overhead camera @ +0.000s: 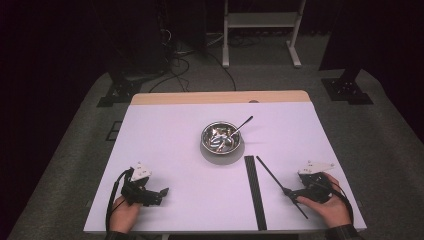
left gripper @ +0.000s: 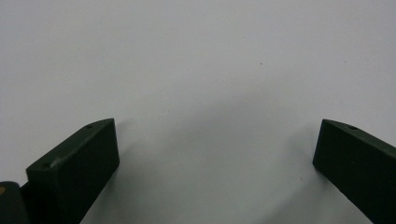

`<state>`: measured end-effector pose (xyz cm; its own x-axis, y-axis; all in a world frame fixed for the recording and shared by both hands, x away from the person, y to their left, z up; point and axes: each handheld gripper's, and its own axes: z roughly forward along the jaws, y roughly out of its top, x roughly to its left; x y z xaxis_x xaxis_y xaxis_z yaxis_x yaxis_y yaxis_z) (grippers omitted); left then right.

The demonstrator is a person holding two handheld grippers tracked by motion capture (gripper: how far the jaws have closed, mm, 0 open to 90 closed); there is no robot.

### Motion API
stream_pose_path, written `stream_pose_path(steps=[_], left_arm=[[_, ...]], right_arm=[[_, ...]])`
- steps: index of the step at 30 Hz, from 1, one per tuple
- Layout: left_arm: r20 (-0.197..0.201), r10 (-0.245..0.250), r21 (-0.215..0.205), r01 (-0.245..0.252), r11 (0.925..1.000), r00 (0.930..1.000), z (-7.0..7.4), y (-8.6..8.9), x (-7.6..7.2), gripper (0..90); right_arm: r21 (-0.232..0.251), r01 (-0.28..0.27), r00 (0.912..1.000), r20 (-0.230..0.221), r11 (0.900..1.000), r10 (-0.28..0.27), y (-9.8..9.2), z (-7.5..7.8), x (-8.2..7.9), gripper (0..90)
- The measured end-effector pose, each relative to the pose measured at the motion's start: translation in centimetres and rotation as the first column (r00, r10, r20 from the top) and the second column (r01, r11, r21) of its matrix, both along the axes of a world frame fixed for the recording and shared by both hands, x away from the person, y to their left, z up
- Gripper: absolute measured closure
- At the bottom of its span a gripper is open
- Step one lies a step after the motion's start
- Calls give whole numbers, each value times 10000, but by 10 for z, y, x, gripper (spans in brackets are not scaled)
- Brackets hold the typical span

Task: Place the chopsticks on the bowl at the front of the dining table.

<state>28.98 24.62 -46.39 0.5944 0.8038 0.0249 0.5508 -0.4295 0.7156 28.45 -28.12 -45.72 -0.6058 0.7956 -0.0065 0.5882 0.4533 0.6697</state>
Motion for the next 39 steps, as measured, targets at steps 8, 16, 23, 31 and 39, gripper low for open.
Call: stream_pose_path(steps=[8, 16, 23, 31, 39], left_arm=[[-3, -2, 0, 2, 10000, 10000, 0, 0, 0, 0], [0, 0, 0, 0, 10000, 10000, 0, 0, 0, 0], [0, 1, -2, -1, 10000, 10000, 0, 0, 0, 0], [0, 1, -5, -1, 10000, 10000, 0, 0, 0, 0], [-2, -1, -1, 1, 10000, 10000, 0, 0, 0, 0]], right_arm=[[-20, 271, 9996, 15, 9996, -271, -9, 0, 2, 141], [-70, 527, 9986, 36, 9986, -527, -18, 1, 4, 141], [-77, 679, 9977, 46, 9977, -679, -24, 1, 6, 141], [-80, 889, 9960, 64, 9960, -888, -31, 1, 7, 142], [-73, 1083, 9941, 82, 9941, -1082, -39, 1, 8, 143]])
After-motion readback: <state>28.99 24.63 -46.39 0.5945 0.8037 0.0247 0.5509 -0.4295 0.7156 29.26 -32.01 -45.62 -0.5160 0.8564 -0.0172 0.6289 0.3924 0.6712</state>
